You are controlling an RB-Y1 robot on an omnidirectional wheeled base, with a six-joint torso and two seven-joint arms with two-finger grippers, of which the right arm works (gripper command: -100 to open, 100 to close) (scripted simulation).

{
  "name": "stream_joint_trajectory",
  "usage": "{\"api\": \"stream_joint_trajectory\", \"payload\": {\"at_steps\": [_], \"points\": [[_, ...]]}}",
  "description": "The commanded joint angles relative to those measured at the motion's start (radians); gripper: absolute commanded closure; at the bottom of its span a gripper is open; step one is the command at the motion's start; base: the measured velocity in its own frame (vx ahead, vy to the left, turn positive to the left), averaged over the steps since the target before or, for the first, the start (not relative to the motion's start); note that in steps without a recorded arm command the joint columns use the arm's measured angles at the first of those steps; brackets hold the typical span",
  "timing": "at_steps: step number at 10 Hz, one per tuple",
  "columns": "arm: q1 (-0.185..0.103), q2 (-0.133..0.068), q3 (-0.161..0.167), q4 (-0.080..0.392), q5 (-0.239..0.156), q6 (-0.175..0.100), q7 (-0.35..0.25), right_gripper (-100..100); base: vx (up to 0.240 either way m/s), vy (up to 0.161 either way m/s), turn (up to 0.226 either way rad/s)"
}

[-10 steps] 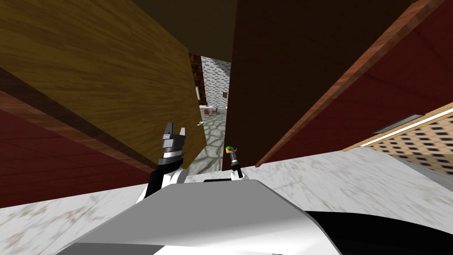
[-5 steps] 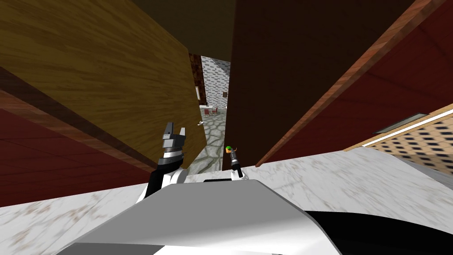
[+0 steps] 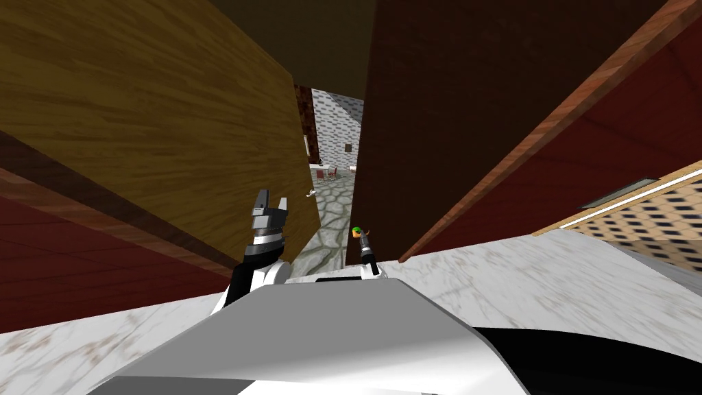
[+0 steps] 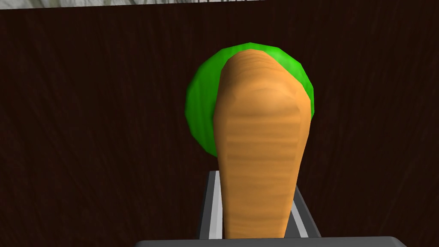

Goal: Push the door open

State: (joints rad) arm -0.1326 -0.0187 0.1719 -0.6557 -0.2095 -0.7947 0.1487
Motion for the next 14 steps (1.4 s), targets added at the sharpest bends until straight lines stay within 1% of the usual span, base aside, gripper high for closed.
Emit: {"api": "stream_joint_trajectory", "payload": {"at_steps": [1,3,6,7,9,11,13,14], "points": [[-0.013,-0.02,-0.022,0.012,-0.01,-0.021,0.005,100,0.154,0.076,-0.053],[-0.014,-0.034,-0.042,0.013,-0.022,-0.021,0.01,100,0.203,0.077,-0.067],[-0.015,-0.049,-0.076,0.014,-0.041,-0.02,0.019,100,0.187,0.099,-0.062],[-0.015,-0.049,-0.076,0.014,-0.041,-0.02,0.019,100,0.127,0.064,-0.024],[-0.017,-0.057,-0.106,0.016,-0.058,-0.019,0.026,100,0.176,0.069,-0.076],[-0.018,-0.059,-0.13,0.017,-0.071,-0.019,0.032,100,0.203,0.108,-0.079],[-0.018,-0.059,-0.13,0.017,-0.071,-0.019,0.032,100,0.094,0.046,-0.02],[-0.019,-0.057,-0.153,0.018,-0.085,-0.018,0.038,100,0.134,0.061,-0.066]]}}
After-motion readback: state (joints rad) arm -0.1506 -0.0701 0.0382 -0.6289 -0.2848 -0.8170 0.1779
